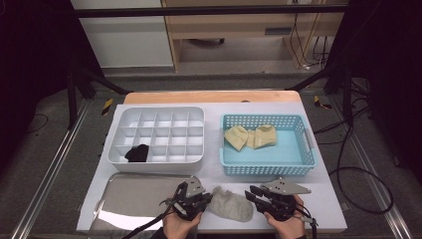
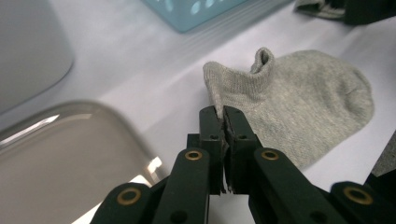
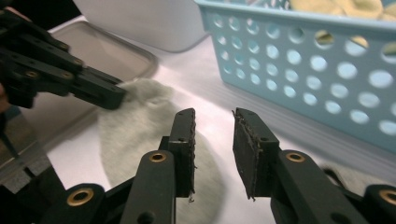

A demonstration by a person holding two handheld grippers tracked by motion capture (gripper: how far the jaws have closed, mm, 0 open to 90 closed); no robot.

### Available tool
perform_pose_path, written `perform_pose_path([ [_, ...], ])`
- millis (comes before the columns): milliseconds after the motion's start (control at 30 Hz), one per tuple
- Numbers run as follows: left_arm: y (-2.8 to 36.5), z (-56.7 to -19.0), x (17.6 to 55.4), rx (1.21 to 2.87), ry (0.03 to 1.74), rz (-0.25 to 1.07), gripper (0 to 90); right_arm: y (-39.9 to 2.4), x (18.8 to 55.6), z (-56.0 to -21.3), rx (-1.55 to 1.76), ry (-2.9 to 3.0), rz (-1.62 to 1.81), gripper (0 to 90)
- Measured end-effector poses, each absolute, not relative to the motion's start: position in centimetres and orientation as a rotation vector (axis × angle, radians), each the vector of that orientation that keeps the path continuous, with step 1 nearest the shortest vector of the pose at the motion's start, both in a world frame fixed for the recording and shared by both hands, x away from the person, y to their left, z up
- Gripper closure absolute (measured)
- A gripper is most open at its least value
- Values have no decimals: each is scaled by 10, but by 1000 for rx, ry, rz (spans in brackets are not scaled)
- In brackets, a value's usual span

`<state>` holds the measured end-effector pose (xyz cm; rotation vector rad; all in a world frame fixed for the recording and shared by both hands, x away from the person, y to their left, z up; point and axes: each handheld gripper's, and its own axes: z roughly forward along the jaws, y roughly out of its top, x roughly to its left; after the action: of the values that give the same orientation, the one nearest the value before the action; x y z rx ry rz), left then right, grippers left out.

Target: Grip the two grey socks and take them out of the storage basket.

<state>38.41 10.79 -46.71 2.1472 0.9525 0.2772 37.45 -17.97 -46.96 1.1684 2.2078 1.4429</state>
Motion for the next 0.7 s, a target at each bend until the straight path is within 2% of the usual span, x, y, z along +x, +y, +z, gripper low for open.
perform_pose_path([
  [367, 112, -473, 379, 2153, 953, 286, 863, -173, 370, -492, 1210, 2308, 1337, 689],
  [433, 112, -474, 378, 2155, 954, 291, 863, -170, 369, -494, 1193, 2327, 1310, 735],
  [567, 112, -475, 376, 2156, 953, 294, 863, -169, 366, -495, 1202, 2328, 1299, 887],
  [700, 109, -476, 375, 2140, 946, 260, 862, -175, 368, -491, 1230, 2314, 1291, 900],
])
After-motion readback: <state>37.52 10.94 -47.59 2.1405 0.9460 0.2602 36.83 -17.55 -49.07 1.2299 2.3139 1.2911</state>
